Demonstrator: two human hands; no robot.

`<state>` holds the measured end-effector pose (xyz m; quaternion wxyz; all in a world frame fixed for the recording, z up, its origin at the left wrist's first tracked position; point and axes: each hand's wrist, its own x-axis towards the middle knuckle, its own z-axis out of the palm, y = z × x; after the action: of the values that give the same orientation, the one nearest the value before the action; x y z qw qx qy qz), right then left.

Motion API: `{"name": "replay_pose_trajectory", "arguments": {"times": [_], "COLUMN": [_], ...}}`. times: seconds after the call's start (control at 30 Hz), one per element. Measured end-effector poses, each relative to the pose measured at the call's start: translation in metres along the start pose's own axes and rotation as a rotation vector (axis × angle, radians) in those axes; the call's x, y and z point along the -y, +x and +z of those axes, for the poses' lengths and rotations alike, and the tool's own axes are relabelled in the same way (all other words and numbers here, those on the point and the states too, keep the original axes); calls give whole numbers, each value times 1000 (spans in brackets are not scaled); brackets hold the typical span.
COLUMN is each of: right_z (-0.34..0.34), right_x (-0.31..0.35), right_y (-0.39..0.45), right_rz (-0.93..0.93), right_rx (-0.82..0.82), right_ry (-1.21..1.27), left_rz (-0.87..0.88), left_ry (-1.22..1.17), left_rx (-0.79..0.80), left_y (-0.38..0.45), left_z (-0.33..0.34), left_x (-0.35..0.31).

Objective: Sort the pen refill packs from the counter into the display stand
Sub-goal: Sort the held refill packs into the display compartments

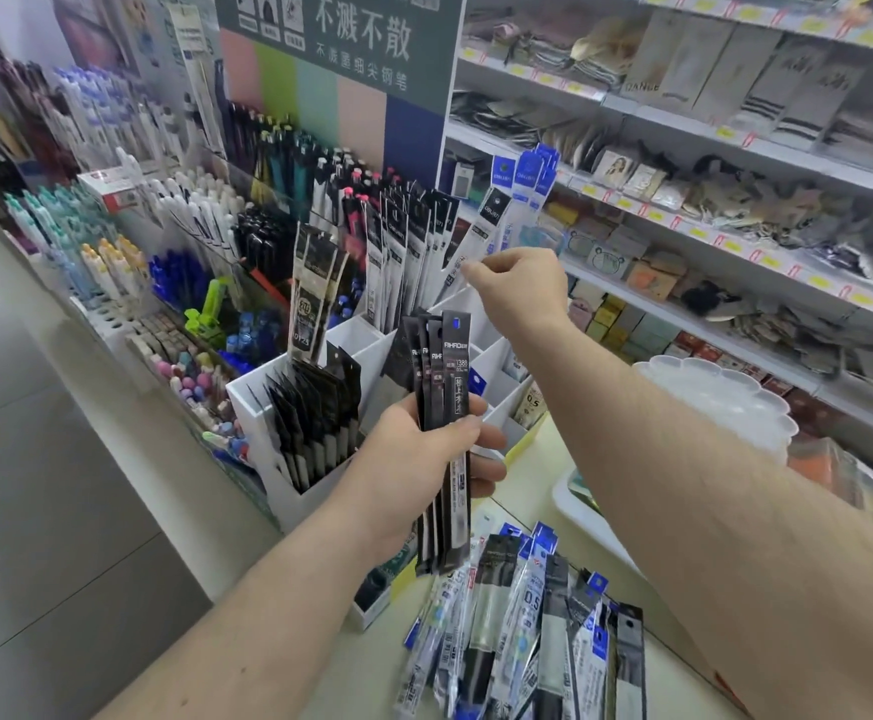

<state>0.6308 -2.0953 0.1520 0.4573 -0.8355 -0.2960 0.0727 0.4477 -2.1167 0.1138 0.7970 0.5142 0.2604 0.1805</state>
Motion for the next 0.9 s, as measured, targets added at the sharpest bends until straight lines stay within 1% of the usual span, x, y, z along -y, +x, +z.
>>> {"name": "replay_pose_trajectory", "arguments": {"times": [0.07, 0.1, 0.17, 0.23, 0.3, 0.33, 0.4, 0.47, 0.53, 0.67, 0.77, 0.9], "right_z": [-12, -19, -34, -44, -44, -41, -39, -44, -52, -62, -66, -68], "right_x": [-2, -3, -6, -11, -18, -26, -41, -54, -63, -72, -78, -82], "right_y": [-16, -30, -65, -102, -130, -138, -146, -150, -155, -166, -170, -175], "right_rz": [28, 44, 68, 86, 119, 128, 128, 166, 227, 251, 327, 348], "right_rx": [-84, -99, -65, 57, 206, 237, 209, 179, 181, 207, 190, 144], "right_ry": [78, 126, 197, 201, 128, 74, 43, 150, 288, 470, 592, 602], "left_rz": [-37, -54, -69, -54, 10, 41, 28, -32, -81, -108, -143, -200], "left_ry": [-35, -46, -17, 138, 413, 521, 627, 665, 595, 352, 195, 82], "left_rx": [37, 50, 52, 22, 19, 46, 114, 144, 204, 331, 298, 278], "left_y": [-1, -1, 1, 7, 9, 10, 8, 6, 5, -1, -4, -5], "left_z": [2, 3, 5, 6, 10, 15, 23, 25, 24, 25, 23, 22], "left_x": [1, 3, 8, 17, 24, 26, 31, 35, 39, 43, 47, 48]}}
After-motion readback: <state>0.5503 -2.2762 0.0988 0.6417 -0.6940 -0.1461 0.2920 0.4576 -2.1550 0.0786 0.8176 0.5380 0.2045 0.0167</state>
